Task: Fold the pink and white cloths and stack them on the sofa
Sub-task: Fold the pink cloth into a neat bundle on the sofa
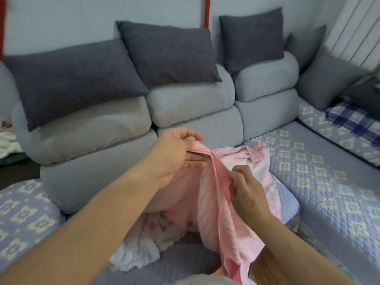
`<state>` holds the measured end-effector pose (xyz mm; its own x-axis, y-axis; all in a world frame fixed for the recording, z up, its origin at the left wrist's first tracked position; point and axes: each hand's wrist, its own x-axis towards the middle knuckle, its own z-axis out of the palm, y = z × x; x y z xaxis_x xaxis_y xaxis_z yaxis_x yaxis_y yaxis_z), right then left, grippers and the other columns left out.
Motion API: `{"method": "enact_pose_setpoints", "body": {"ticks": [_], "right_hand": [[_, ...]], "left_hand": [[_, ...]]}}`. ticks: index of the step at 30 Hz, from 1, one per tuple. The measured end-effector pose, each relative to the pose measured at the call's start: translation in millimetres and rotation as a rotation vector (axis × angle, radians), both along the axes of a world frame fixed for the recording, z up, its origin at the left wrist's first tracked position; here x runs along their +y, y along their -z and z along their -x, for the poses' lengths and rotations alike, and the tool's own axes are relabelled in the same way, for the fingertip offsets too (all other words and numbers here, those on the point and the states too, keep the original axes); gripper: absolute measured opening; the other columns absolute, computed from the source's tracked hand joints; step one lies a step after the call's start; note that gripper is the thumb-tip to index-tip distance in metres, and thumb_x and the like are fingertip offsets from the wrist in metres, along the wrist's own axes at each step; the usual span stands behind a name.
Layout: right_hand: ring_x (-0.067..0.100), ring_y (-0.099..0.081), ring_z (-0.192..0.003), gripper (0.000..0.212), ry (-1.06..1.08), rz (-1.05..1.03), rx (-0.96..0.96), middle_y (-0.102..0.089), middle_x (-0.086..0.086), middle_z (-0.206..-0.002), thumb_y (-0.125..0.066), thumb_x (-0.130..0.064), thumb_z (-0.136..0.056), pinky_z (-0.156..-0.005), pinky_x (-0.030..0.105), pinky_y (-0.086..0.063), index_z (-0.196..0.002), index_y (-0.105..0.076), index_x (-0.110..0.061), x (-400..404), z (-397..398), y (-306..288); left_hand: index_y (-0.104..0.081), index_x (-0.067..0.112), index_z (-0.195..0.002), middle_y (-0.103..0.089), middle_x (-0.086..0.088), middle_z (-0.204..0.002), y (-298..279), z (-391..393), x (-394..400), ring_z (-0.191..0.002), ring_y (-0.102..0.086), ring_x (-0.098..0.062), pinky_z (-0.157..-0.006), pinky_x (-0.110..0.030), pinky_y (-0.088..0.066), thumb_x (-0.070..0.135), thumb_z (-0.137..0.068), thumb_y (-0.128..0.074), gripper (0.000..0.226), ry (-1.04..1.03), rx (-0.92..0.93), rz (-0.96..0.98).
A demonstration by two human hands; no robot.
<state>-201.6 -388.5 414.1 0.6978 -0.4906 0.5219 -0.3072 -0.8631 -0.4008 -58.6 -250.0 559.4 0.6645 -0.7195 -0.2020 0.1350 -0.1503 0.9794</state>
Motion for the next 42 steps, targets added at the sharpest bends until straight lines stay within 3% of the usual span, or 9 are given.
{"method": "enact_pose_setpoints", "body": {"ticks": [2,6,11,14,24,27,32,38,42], "right_hand": [[0.0,-0.056,-0.068,0.011,0.001,-0.033,0.043,-0.058,-0.021,-0.082,-0.043,-0.039,-0.094,-0.059,0.022,-0.045,-0.094,-0.053,-0.035,-8,4,-4],[0.026,-0.055,-0.064,0.013,0.014,0.122,-0.08,-0.057,0.001,-0.09,-0.056,-0.005,-0.091,-0.046,0.042,-0.047,-0.098,-0.067,-0.008,-4,11,5],[0.022,-0.055,-0.069,0.029,0.182,0.111,-0.134,-0.054,-0.001,-0.084,-0.058,-0.039,-0.093,-0.05,0.035,-0.047,-0.087,-0.061,-0.011,18,6,1],[0.023,-0.052,-0.067,0.037,0.283,0.102,-0.132,-0.05,0.001,-0.081,-0.069,-0.045,-0.088,-0.049,0.035,-0.044,-0.079,-0.052,-0.013,17,-12,-16],[0.027,-0.048,-0.052,0.022,0.39,0.061,-0.047,-0.048,0.0,-0.067,-0.059,-0.013,-0.085,-0.045,0.029,-0.028,-0.065,-0.051,-0.011,-8,-20,-5],[0.022,-0.048,-0.052,0.028,0.372,-0.053,-0.019,-0.048,-0.003,-0.065,-0.065,-0.007,-0.085,-0.051,0.026,-0.028,-0.062,-0.05,-0.012,-13,-18,7],[0.007,-0.046,-0.061,0.034,0.345,-0.339,-0.279,-0.048,-0.01,-0.065,-0.049,-0.012,-0.095,-0.057,0.019,-0.027,-0.069,-0.037,-0.031,-8,-16,3],[0.016,-0.042,-0.053,0.034,0.338,-0.189,-0.195,-0.043,-0.007,-0.06,-0.062,-0.007,-0.089,-0.055,0.028,-0.03,-0.065,-0.04,-0.019,-16,-24,18],[0.019,-0.042,-0.054,0.028,0.323,0.005,-0.195,-0.044,-0.001,-0.063,-0.045,-0.014,-0.092,-0.049,0.032,-0.034,-0.064,-0.046,-0.013,-19,-18,32]], "left_hand": [[-0.062,0.002,-0.101,-0.066,-0.032,-0.1,-15,-2,-6,-0.075,-0.072,-0.031,-0.068,-0.039,-0.064,0.005,-0.107,-0.038,0.025,0.013,0.047,0.042],[-0.059,-0.002,-0.111,-0.069,-0.028,-0.096,-38,-2,-19,-0.075,-0.073,-0.031,-0.074,-0.04,-0.062,0.003,-0.107,-0.037,0.023,-0.001,0.126,0.106],[-0.06,-0.002,-0.109,-0.071,-0.025,-0.093,-55,0,-32,-0.077,-0.073,-0.03,-0.074,-0.038,-0.062,0.003,-0.106,-0.037,0.024,-0.016,0.177,0.116],[-0.061,-0.002,-0.11,-0.071,-0.028,-0.102,-58,5,-38,-0.086,-0.073,-0.034,-0.075,-0.038,-0.063,0.003,-0.106,-0.037,0.025,0.001,0.177,0.084],[-0.06,-0.001,-0.112,-0.073,-0.026,-0.099,-53,-13,-30,-0.087,-0.074,-0.032,-0.076,-0.036,-0.062,0.003,-0.106,-0.037,0.025,-0.076,0.232,0.116],[-0.061,-0.002,-0.112,-0.073,-0.026,-0.1,-54,-17,-29,-0.09,-0.075,-0.033,-0.076,-0.036,-0.063,0.003,-0.105,-0.037,0.025,-0.083,0.239,0.132],[-0.061,-0.001,-0.107,-0.075,-0.021,-0.088,-63,-32,-25,-0.09,-0.075,-0.03,-0.079,-0.037,-0.061,0.002,-0.105,-0.036,0.025,-0.115,0.254,0.189],[-0.06,0.0,-0.108,-0.075,-0.02,-0.082,-68,-37,-23,-0.081,-0.075,-0.029,-0.077,-0.036,-0.062,0.003,-0.106,-0.035,0.025,-0.096,0.248,0.194],[-0.06,0.0,-0.105,-0.074,-0.023,-0.086,-69,-41,-23,-0.084,-0.074,-0.032,-0.075,-0.035,-0.062,0.003,-0.106,-0.035,0.025,-0.114,0.266,0.212]]}}
